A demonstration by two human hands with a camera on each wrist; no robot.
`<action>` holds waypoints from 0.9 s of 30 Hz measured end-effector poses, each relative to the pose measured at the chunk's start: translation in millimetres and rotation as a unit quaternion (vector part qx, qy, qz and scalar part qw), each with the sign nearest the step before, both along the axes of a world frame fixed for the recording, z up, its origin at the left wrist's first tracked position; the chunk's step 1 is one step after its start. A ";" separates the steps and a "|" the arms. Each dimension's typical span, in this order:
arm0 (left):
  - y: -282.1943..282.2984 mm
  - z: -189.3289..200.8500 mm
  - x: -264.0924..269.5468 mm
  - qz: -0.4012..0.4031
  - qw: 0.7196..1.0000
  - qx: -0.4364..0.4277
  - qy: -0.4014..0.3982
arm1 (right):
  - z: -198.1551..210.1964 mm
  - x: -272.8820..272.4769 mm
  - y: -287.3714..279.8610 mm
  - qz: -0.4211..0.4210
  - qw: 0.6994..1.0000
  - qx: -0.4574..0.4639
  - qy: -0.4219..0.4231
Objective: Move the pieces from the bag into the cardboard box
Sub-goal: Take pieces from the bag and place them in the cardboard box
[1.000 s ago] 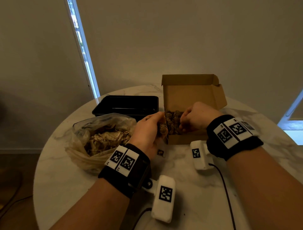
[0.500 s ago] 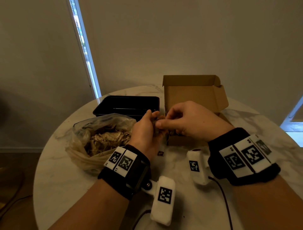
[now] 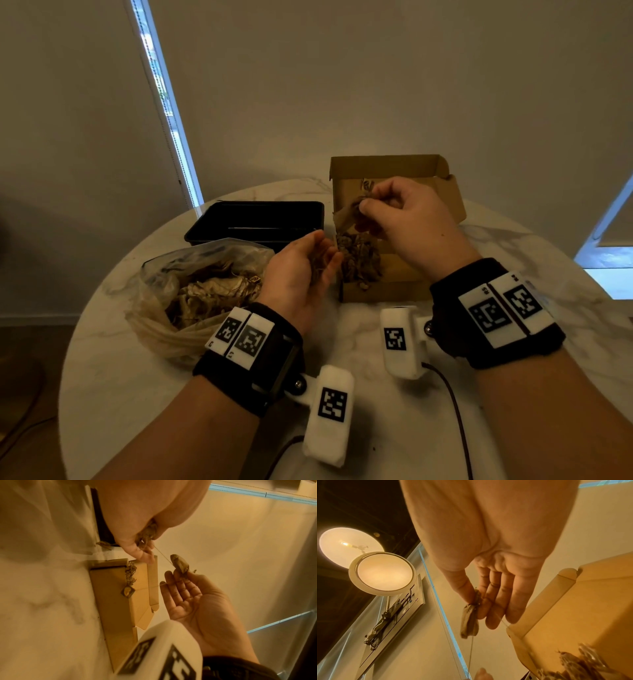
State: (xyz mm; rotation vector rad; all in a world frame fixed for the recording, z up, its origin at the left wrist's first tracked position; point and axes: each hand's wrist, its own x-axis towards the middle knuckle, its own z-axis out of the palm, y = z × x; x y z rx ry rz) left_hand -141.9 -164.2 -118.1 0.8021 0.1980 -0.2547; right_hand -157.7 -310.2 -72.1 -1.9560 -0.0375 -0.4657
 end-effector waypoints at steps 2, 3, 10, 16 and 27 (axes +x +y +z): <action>1.1 -0.2 0.7 0.013 1.000 0.003 -0.009 | 0.3 0.8 -0.8 0.004 1.000 0.012 -0.003; 1.5 0.2 0.3 0.017 1.000 0.002 -0.011 | 0.4 0.8 -1.1 0.005 1.000 0.020 -0.004; 1.9 0.3 -0.7 0.046 0.998 -0.012 -0.039 | 1.9 2.9 -5.5 -0.002 0.996 0.089 -0.006; 2.1 1.4 -0.4 0.082 0.992 -0.038 -0.083 | 6.8 -1.0 -10.8 -0.029 0.990 0.136 -0.027; -5.0 1.8 -15.2 -0.046 0.970 0.106 -0.212 | 1.4 -6.3 -9.5 0.064 0.998 -0.023 0.016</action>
